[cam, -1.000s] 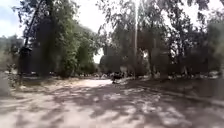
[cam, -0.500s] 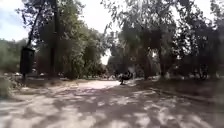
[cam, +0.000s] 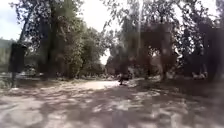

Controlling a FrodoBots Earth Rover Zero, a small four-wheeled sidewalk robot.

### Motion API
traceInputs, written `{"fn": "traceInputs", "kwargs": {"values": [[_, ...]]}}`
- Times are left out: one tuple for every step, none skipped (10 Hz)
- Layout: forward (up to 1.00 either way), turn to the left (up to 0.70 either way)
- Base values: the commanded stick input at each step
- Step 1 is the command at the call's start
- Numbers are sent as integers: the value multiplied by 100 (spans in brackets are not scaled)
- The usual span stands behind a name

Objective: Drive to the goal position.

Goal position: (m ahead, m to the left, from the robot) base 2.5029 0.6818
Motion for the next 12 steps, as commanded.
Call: {"fn": "traceInputs", "kwargs": {"values": [[70,21],[70,35],[70,35],[70,35],[70,35],[70,32],[70,21],[70,11],[70,1],[70,0],[70,0],[70,0]]}}
